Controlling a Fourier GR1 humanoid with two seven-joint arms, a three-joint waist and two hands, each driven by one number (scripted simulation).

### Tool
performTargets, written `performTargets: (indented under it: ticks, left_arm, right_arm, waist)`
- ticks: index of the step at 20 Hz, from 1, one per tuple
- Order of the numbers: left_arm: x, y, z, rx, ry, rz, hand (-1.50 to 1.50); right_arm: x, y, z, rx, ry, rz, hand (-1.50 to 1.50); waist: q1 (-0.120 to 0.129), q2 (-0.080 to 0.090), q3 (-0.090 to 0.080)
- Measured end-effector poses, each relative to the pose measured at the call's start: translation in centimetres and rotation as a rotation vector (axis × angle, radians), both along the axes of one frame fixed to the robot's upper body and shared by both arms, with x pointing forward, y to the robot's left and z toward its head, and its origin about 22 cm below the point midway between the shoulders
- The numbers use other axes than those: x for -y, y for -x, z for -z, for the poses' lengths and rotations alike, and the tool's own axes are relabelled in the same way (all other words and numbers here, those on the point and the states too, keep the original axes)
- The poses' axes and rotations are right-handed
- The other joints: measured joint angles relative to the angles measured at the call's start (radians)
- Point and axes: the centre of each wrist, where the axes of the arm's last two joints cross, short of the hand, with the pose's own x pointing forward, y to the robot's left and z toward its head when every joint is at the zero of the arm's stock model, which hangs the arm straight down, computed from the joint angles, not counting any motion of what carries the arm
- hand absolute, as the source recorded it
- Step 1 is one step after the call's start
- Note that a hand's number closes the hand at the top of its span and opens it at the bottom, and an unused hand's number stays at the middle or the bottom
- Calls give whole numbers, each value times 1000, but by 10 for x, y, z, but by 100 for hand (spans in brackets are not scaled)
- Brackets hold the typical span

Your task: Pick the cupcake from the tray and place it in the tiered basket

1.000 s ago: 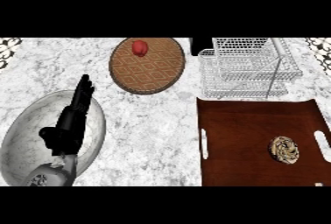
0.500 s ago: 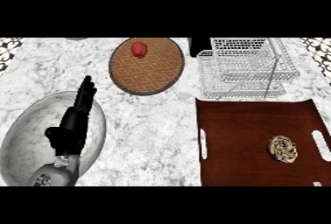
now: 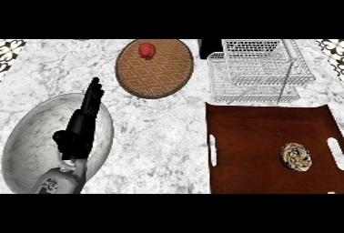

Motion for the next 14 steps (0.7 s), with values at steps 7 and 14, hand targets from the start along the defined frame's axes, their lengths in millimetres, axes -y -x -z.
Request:
performTargets:
  ticks: [7, 14]
  left_arm:
    - [1, -5, -3, -5, 4, 5, 0]
    - [5, -2, -1, -5, -3, 15, 0]
  right_arm:
    - [-22, 18, 17, 16, 127, 4, -150]
    - [-27, 23, 24, -5, 269, 40, -150]
  waist:
    - [5, 1, -1]
    - [13, 2, -1]
